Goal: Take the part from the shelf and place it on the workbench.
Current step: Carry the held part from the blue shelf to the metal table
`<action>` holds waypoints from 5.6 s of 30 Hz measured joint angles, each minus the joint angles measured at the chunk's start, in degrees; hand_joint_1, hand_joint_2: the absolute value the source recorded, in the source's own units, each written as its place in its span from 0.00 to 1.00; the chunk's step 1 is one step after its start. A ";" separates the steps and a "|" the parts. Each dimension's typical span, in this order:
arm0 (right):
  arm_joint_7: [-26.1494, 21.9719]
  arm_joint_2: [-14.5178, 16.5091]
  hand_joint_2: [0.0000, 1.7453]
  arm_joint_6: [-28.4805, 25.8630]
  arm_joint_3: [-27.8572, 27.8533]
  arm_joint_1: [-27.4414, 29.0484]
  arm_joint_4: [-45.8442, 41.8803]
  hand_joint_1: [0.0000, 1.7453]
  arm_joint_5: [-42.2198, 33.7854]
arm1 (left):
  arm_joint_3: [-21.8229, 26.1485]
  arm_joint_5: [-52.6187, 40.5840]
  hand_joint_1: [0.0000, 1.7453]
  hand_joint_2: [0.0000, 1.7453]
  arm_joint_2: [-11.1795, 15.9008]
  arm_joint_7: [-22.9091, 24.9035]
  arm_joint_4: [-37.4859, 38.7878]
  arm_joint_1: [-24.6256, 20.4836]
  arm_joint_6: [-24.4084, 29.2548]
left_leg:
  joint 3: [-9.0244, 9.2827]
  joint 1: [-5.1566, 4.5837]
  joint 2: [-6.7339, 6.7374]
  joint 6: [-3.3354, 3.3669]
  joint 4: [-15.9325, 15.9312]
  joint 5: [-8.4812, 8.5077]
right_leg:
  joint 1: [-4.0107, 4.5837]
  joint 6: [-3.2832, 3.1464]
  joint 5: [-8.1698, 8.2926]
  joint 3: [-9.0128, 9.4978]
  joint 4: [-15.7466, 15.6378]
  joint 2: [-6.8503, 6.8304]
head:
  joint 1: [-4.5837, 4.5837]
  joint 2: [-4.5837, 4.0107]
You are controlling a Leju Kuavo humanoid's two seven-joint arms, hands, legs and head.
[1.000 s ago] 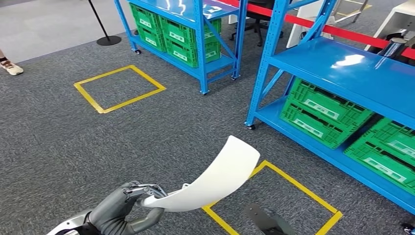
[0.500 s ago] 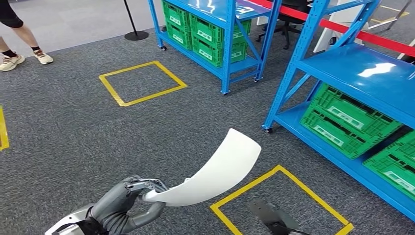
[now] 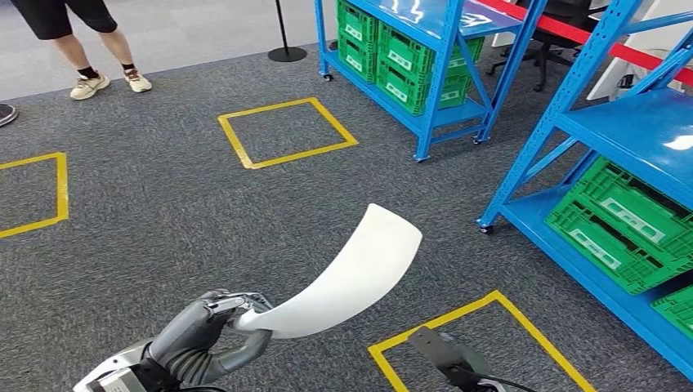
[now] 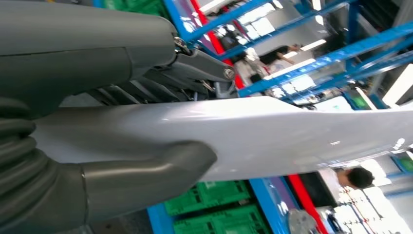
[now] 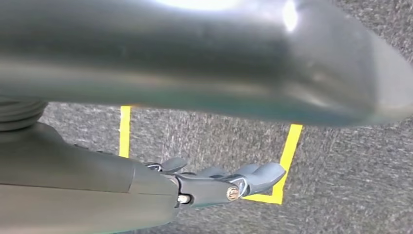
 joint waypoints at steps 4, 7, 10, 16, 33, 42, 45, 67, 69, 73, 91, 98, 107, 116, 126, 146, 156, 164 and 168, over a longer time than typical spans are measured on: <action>0.60 -0.11 0.00 0.89 0.48 -0.36 -0.28 0.00 0.72 | 0.30 0.00 1.00 1.00 0.06 0.35 -0.09 0.33 0.37 | -3.72 0.09 4.21 -1.19 8.03 -4.59 | 0.01 -1.25 0.12 0.38 -0.51 -1.73 | -0.17 0.00; 1.14 -0.21 0.00 1.41 0.72 -0.37 -0.29 0.00 1.09 | 0.30 0.05 1.00 1.00 0.19 0.36 -0.03 0.77 0.97 | -8.24 0.34 5.06 -1.61 16.68 -7.38 | 0.14 -1.45 -0.10 0.43 -0.48 -3.46 | -0.19 -0.01; 1.27 -0.25 0.00 1.66 0.94 -0.61 -0.29 0.00 1.23 | 0.30 0.24 1.00 1.00 0.26 0.36 -0.12 1.02 1.18 | -3.86 0.37 6.55 -1.36 8.00 -2.28 | 0.18 -1.14 -0.44 0.90 -0.47 -4.84 | -0.20 0.00; 1.37 -0.54 0.00 0.63 1.04 -0.68 -0.38 0.00 1.20 | 0.28 0.46 1.00 1.00 0.13 0.22 -0.22 0.88 1.16 | 0.04 -0.32 7.21 0.79 -0.32 0.16 | 0.30 0.72 -1.30 1.56 -0.31 -6.30 | -0.16 0.01; 3.39 -2.11 0.00 0.67 1.17 0.04 -2.01 0.00 3.04 | 0.30 0.64 1.00 1.00 -0.73 -0.88 0.38 0.70 0.99 | -1.19 -0.01 2.77 -0.85 2.94 -1.90 | 0.04 -0.92 0.43 -0.34 -0.06 -1.18 | -0.09 0.00; 3.26 -1.87 0.00 1.04 1.17 0.01 -2.21 0.00 3.08 | 0.28 0.21 1.00 1.00 -0.82 -0.86 0.60 0.36 0.20 | -0.52 -0.44 7.60 -0.15 2.83 -1.14 | 0.72 -1.13 -0.11 0.16 0.05 -5.36 | -0.13 0.00; 3.22 -1.80 0.00 1.04 1.17 0.02 -2.21 0.00 3.05 | 0.27 -0.08 1.00 1.00 -0.91 -0.84 0.62 0.14 -0.13 | 0.45 -0.91 7.69 0.74 0.00 -0.57 | 0.74 -0.28 -0.28 0.33 -0.08 -6.40 | -0.11 0.00; 3.15 -1.75 0.00 -0.59 0.32 1.72 -2.26 0.00 2.36 | 0.03 -0.03 1.00 1.00 -1.99 -1.39 2.95 -0.27 -1.43 | -6.64 0.30 4.92 -1.45 14.95 -7.84 | -0.04 -1.03 0.24 -0.08 -0.33 -2.90 | -0.28 0.00; 3.15 -1.75 0.00 -0.51 0.32 1.87 -2.26 0.00 2.35 | 0.01 -0.03 1.00 1.00 -1.99 -1.39 3.21 -0.23 -1.54 | -7.10 0.31 5.21 -1.41 15.72 -6.91 | 0.04 -1.03 0.11 0.04 -0.32 -3.89 | -0.28 0.00; 2.96 -1.72 0.00 -0.25 0.32 1.87 -2.26 0.00 2.35 | -0.03 -0.03 1.00 1.00 -1.99 -1.42 3.31 -0.29 -1.81 | -0.10 -0.14 7.96 -0.46 1.70 -0.64 | 0.31 -0.33 -0.41 0.71 -0.25 -5.35 | -0.27 0.00; 1.05 -1.62 0.00 -0.13 0.38 1.84 -2.24 0.00 2.16 | -0.25 -0.71 1.00 1.00 -1.98 -1.67 2.21 0.03 -0.74 | 0.56 0.02 0.49 0.12 -0.12 -0.23 | 0.01 0.54 0.32 -0.23 -0.13 -0.13 | -0.10 0.01; 0.39 -1.66 0.00 -0.32 0.37 2.01 -2.23 0.00 2.01 | -0.26 -1.34 1.00 1.00 -1.38 -1.72 1.08 0.63 -0.01 | -6.95 0.26 5.01 -1.62 15.95 -8.20 | 0.20 -1.24 0.32 0.04 -0.58 -3.15 | -0.17 0.01; 0.27 -1.62 0.00 -0.24 0.39 1.63 -2.26 0.00 1.96 | -0.22 -1.44 1.00 1.00 -0.86 -1.71 -0.51 0.78 0.60 | 0.68 -0.41 7.23 0.78 -0.28 -0.23 | 0.54 0.37 -0.35 0.96 -0.52 -6.52 | -0.15 0.00; 0.21 -1.72 0.00 -0.24 0.50 1.18 -2.26 0.00 1.64 | 0.24 -1.84 1.00 1.00 -0.90 -1.37 -1.40 0.71 1.70 | 0.77 0.16 3.01 1.88 -0.48 0.30 | 0.08 1.70 -4.49 -4.95 11.68 -2.10 | -0.06 0.01; 0.23 -1.86 0.00 -0.05 0.50 0.36 -2.26 0.00 1.93 | 2.51 -1.83 1.00 1.00 -0.56 -1.61 -2.32 1.32 4.44 | -2.93 0.16 3.74 -1.26 6.59 -3.75 | -0.13 -0.94 0.08 0.29 -0.35 -1.68 | -0.24 -0.01; 0.05 -2.03 0.00 0.01 0.61 1.02 -2.23 0.00 1.55 | 4.49 -1.56 1.00 1.00 -0.20 -1.53 -3.93 2.88 6.11 | 0.41 0.10 3.44 2.19 -0.30 0.40 | 0.19 1.65 -5.51 -6.00 13.34 -2.11 | -0.20 0.00; -1.40 -1.72 0.00 -0.97 0.58 1.51 -2.21 0.00 -0.48 | 4.43 -1.49 1.00 1.00 0.15 -0.69 -5.19 3.06 7.11 | -1.85 0.13 3.26 -0.84 4.67 -2.90 | -0.03 -0.87 0.70 0.13 -0.86 -1.87 | -0.35 0.00; -1.97 -1.60 0.00 -1.43 0.57 2.50 -2.19 0.00 -1.62 | 4.40 -0.98 1.00 1.00 0.19 0.14 -5.42 3.03 8.35 | -0.64 0.30 7.47 -0.89 3.55 -1.34 | 0.24 -0.54 0.17 0.66 -0.79 -4.98 | -0.40 -0.01; -2.00 -1.59 0.00 -1.65 0.56 2.47 -2.21 0.00 -1.81 | 4.44 -0.19 1.00 1.00 0.17 0.33 -5.58 3.00 9.10 | 0.78 -0.08 7.39 0.73 -0.13 -0.44 | 0.47 0.73 -0.11 0.97 -0.77 -6.04 | -0.30 0.00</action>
